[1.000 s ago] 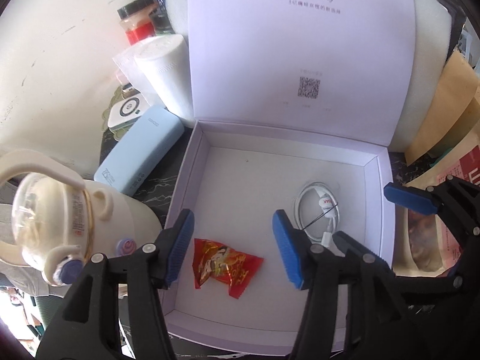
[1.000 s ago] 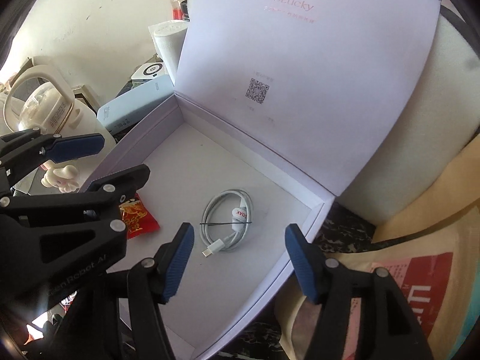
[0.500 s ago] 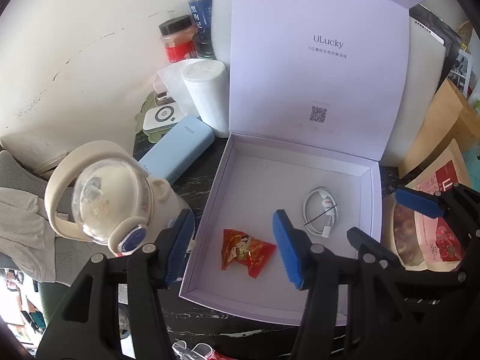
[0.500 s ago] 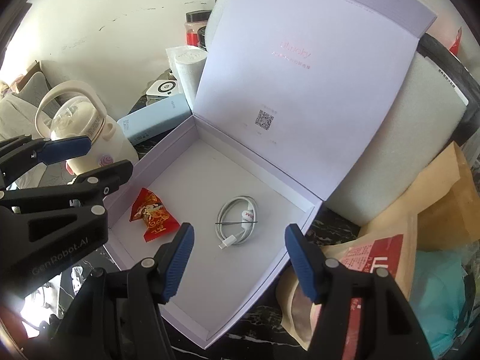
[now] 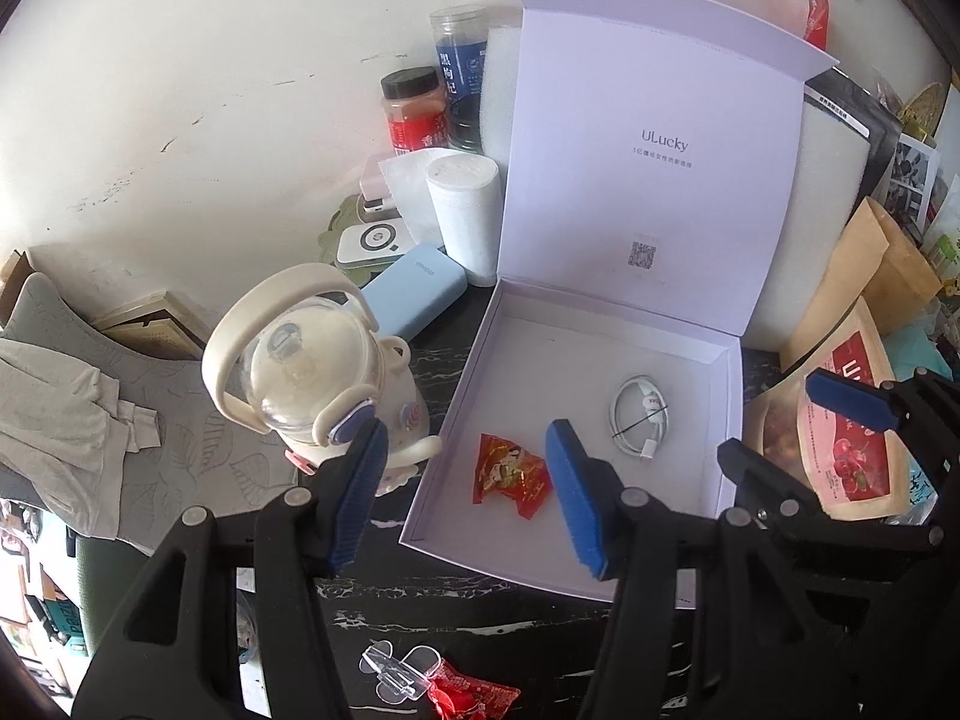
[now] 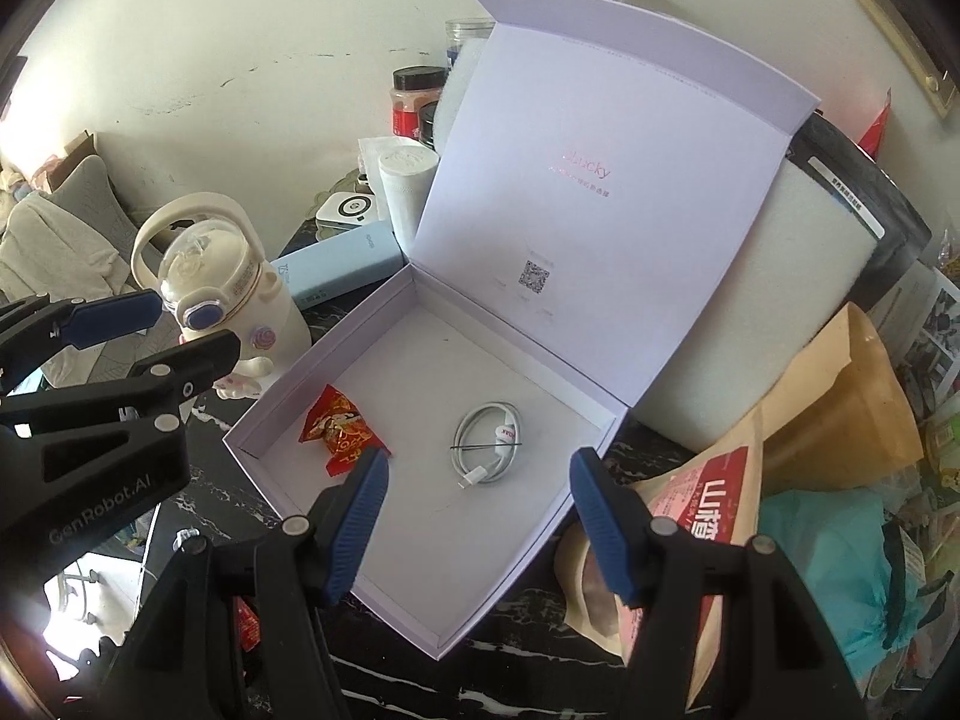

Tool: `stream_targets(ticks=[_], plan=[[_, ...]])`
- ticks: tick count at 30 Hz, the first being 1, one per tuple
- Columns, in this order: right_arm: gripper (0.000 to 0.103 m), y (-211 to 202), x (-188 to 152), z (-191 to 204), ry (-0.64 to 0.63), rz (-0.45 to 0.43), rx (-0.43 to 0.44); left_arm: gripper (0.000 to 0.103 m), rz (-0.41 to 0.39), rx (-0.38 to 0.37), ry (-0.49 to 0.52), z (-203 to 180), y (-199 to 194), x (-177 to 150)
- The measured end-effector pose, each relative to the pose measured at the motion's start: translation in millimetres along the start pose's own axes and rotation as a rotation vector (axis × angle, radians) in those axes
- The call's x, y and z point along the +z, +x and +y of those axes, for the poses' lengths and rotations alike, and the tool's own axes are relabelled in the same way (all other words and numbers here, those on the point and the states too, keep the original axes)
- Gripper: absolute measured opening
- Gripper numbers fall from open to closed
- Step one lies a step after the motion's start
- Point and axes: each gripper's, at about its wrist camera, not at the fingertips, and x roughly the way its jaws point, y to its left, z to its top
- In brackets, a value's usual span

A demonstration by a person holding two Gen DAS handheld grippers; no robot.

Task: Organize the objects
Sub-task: 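Move both grippers back toward the candies beside the fan toy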

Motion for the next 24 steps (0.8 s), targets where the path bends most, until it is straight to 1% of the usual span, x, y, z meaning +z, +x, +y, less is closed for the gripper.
stream_targets(ticks=[8, 16, 24], plan=[[0.066, -23, -12, 13, -0.018, -0.014, 0.009, 0.055, -0.024, 0.01, -0.022, 10, -26, -15], [0.066, -45, -25, 28, -0.055, -0.031, 0.021, 0.056, -0.047, 0.04, -0.057, 21, -50, -33], [0.066, -57, -38, 48, -0.112, -0.034, 0.052, 0.056, -0.051, 0.067, -0.107, 34, -70, -60]])
